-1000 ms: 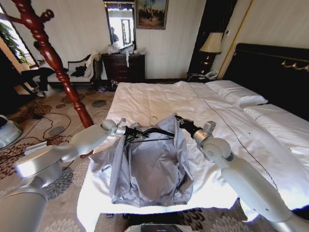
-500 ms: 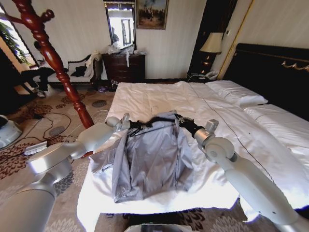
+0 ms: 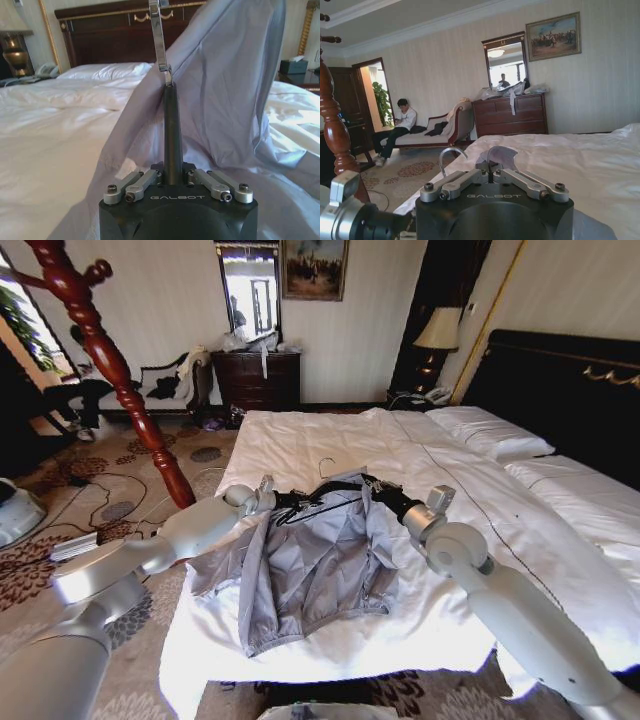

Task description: Pick up the clothes from the bed and hang them on the clothes hanger.

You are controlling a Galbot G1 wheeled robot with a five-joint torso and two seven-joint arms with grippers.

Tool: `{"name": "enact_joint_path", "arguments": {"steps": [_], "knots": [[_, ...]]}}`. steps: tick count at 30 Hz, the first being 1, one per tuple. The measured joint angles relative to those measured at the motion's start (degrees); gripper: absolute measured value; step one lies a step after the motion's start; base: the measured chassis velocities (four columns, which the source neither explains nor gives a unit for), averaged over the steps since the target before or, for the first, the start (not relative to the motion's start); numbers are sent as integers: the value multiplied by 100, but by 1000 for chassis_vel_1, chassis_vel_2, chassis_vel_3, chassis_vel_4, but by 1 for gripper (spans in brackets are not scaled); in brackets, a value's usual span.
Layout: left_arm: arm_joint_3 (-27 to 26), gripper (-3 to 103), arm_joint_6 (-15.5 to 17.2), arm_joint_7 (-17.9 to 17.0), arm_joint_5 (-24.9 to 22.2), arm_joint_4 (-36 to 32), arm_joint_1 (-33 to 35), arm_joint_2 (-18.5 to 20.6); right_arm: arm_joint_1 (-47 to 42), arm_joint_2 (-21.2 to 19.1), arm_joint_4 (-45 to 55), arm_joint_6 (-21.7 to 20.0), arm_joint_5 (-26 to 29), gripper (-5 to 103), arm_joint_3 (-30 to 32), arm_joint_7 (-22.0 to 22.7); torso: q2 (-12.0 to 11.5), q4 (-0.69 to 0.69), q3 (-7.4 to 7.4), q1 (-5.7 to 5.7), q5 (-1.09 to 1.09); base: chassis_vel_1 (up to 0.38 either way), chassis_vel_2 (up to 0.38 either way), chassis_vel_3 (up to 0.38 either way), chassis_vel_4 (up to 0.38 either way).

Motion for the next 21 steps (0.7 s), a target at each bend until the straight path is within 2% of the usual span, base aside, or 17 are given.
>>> {"name": "enact_joint_path", "arguments": {"steps": [7, 21], "knots": [[96, 15, 13, -133, 14, -146, 171, -1, -31, 31, 43, -6, 168, 0, -41, 63, 0, 0, 0, 0, 0, 0, 0, 0, 0], [-121, 15, -4, -339, -170, 144, 238, -408, -119, 443, -44, -97, 481, 0, -309, 242, 0, -1, 0, 0, 0, 0, 0, 0, 0]]}}
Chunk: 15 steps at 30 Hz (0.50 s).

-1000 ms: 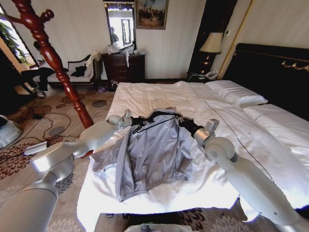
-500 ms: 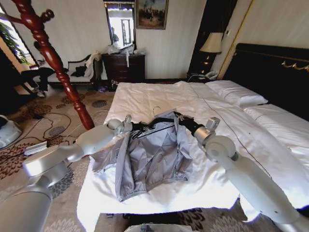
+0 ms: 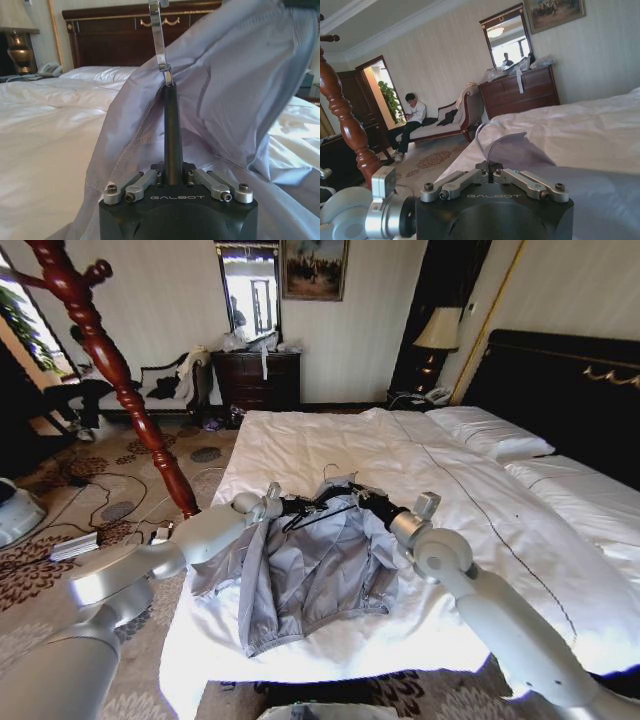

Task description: Pick up the clothes from the bed and hang them on the clothes hanger.

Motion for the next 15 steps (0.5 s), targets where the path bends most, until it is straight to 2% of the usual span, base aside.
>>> {"name": "enact_joint_path", "arguments": {"steps": [7, 15], "knots": [[-57, 15, -14, -50, -187, -52, 20, -31, -73, 131, -85, -46, -1, 0, -111, 30, 0, 1, 0, 0, 0, 0, 0, 0, 0], [39, 15, -23, -61, -337, -434, 57, 108, 33, 395, -431, -44, -269, 0, -224, 193, 0, 1, 0, 0, 0, 0, 0, 0, 0]]}}
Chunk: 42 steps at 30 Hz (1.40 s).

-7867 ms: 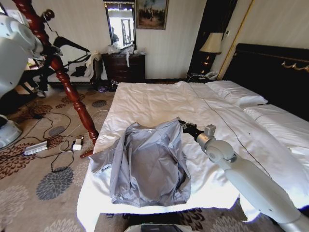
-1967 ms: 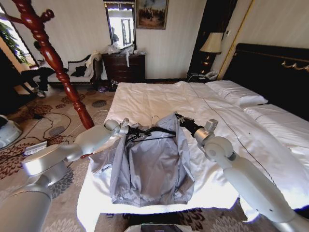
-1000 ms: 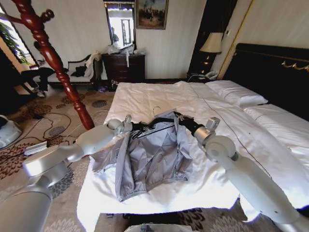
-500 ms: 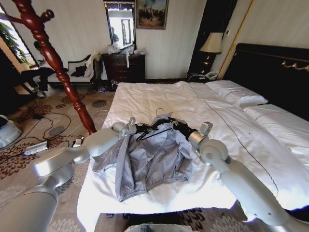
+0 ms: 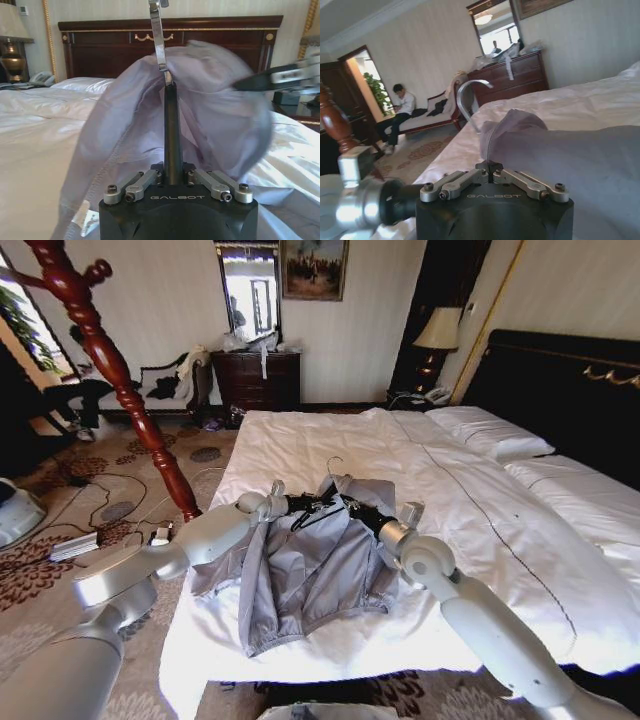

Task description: Pick up the clothes from the bed and hang them on the clothes hanger.

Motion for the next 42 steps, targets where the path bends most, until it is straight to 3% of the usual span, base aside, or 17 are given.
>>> {"name": "enact_joint_path", "arguments": {"steps": [9, 10, 12, 17, 19, 21, 22, 26, 28, 32, 34, 35, 42], "knots": [[49, 15, -3, -15, -59, -137, -4, 71, -19, 0, -109, 6, -317, -3, -75, -17, 0, -1, 0, 0, 0, 0, 0, 0, 0], [34, 15, -8, -23, -63, -127, -6, 69, -46, 0, -90, -5, -380, 2, -85, -55, 0, -2, 0, 0, 0, 0, 0, 0, 0], [27, 15, -12, -24, -67, -122, -5, 69, -54, 1, -76, -8, -388, 2, -86, -64, 0, -2, 0, 0, 0, 0, 0, 0, 0], [-20, 15, -29, -77, -156, -105, 26, 79, -84, -55, 178, -17, -196, 29, -37, -233, 0, 0, 0, 0, 0, 0, 0, 0, 0], [-24, 15, -30, -90, -174, -101, 27, 79, -108, -87, 252, -37, -185, 29, -36, -291, 0, 0, 0, 0, 0, 0, 0, 0, 0], [-46, 15, -32, -125, -197, -89, 27, 76, -195, -136, 394, -74, -207, 39, -33, -378, 0, -1, 0, 0, 0, 0, 0, 0, 0], [-46, 15, -32, -125, -197, -89, 27, 76, -195, -136, 394, -74, -207, 39, -33, -378, 0, -1, 0, 0, 0, 0, 0, 0, 0], [-61, 15, -34, -175, -257, -60, 7, 72, -383, -202, 578, -107, -313, 61, -25, -453, 0, -1, 0, 0, 0, 0, 0, 0, 0], [-61, 15, -34, -182, -276, -67, 5, 74, -422, -219, 617, -116, -338, 61, -35, -478, 0, -1, 0, 0, 0, 0, 0, 0, 0], [-34, 15, -33, -182, -300, -174, 8, 107, -424, -180, 569, -86, -468, 83, -50, -455, 0, -2, 0, 0, 1, 0, 0, 0, 0], [-19, 15, -32, -182, -301, -200, 12, 120, -392, -165, 525, -42, -520, 83, -48, -437, 0, -1, 0, 0, 1, 0, 0, 0, 0], [6, 15, -31, -180, -302, -238, 22, 147, -336, -146, 444, 61, -631, 94, -42, -426, 0, -1, 0, 0, 1, 0, 0, 0, 0], [-6, 15, -36, -206, -315, -223, 53, 183, -354, -257, 424, 166, -889, 100, 36, -446, 0, -1, 0, 0, 0, 0, 0, 0, 0]]}}
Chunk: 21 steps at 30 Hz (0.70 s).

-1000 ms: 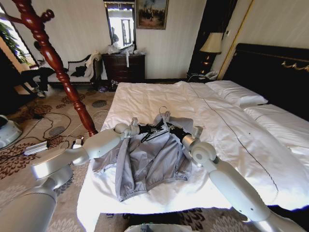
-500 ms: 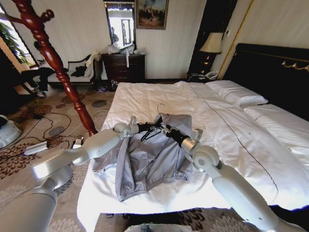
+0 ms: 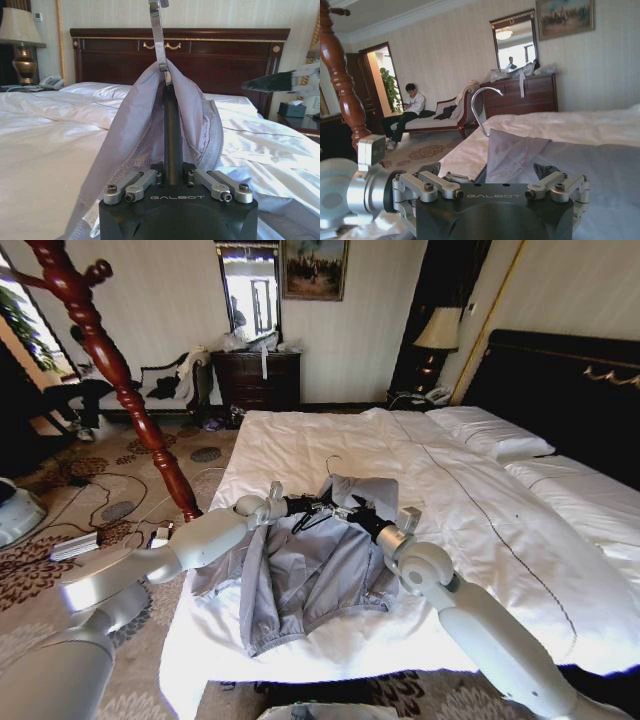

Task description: Pick up the clothes from the bed and hang them on the clothes hanger.

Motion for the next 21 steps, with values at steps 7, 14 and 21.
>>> {"name": "enact_joint_path", "arguments": {"steps": [7, 14, 21], "knots": [[-84, 15, -16, 5, -86, -25, 8, 123, -234, -361, -187, 268, -1452, 100, 278, -249, 0, 1, 0, 0, 1, 0, 0, 0, 0], [-95, 15, -6, 10, -159, -571, 108, 668, -554, -690, -648, 949, -3525, 100, 324, -955, 0, -2, 0, -1, 2, 0, 0, 0, 0], [-62, 15, 10, 4, -96, -904, 181, 1103, -425, -693, -1087, 1185, -4782, 100, 178, -1262, 0, -3, 0, -1, 1, 0, 0, 0, 0]]}}
